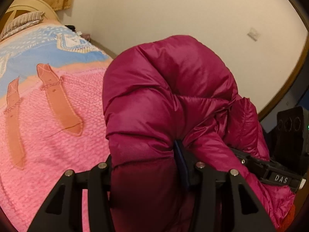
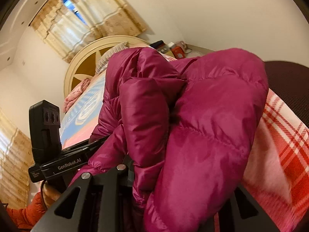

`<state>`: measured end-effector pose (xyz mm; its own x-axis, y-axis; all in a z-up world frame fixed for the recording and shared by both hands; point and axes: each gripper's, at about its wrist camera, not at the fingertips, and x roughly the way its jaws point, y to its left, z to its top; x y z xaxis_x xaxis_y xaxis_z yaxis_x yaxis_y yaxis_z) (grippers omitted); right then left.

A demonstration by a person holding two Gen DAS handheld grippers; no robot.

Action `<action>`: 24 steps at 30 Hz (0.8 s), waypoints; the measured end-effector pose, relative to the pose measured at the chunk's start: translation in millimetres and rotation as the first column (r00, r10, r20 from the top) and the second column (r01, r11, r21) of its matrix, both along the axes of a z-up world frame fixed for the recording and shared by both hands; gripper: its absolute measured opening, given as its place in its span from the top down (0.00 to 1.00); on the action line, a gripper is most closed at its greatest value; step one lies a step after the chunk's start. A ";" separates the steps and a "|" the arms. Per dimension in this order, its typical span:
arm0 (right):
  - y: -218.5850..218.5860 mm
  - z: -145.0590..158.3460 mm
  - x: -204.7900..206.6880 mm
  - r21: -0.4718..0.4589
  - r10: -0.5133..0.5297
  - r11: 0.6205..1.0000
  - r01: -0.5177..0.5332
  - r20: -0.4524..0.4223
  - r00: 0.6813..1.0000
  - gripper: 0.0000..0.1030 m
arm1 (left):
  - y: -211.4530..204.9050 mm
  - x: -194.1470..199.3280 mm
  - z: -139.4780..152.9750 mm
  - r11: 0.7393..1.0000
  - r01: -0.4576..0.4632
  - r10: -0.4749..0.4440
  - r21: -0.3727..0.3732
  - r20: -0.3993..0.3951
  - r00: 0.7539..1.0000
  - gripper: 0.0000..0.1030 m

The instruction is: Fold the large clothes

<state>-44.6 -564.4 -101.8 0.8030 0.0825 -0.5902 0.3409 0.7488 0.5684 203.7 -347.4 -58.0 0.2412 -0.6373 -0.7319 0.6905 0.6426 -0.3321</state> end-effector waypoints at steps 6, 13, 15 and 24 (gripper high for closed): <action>-45.1 -36.6 23.2 0.097 -0.014 0.995 0.012 0.025 1.000 0.73 | -26.5 15.7 -6.4 0.992 -0.072 0.068 0.099 0.045 0.997 0.51; -63.3 -62.0 14.7 0.172 -0.059 0.984 0.052 0.036 0.998 0.68 | -55.7 1.2 -16.1 0.978 -0.096 0.069 0.184 0.147 0.987 0.34; -61.0 -62.9 -3.5 0.162 -0.084 0.984 0.078 0.026 0.996 0.60 | -57.8 -5.4 -14.8 0.975 -0.096 0.055 0.202 0.200 0.978 0.31; -16.3 34.2 -63.0 -0.275 -0.258 0.932 0.236 -0.044 0.965 0.75 | -58.2 -3.4 -16.8 0.971 -0.105 0.052 0.216 0.236 0.970 0.30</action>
<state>-107.6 -580.7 -67.7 0.7282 -0.2805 -0.6253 0.5699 0.7546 0.3253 200.3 -405.7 -74.8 0.4602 -0.4342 -0.7744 0.6749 0.7378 -0.0126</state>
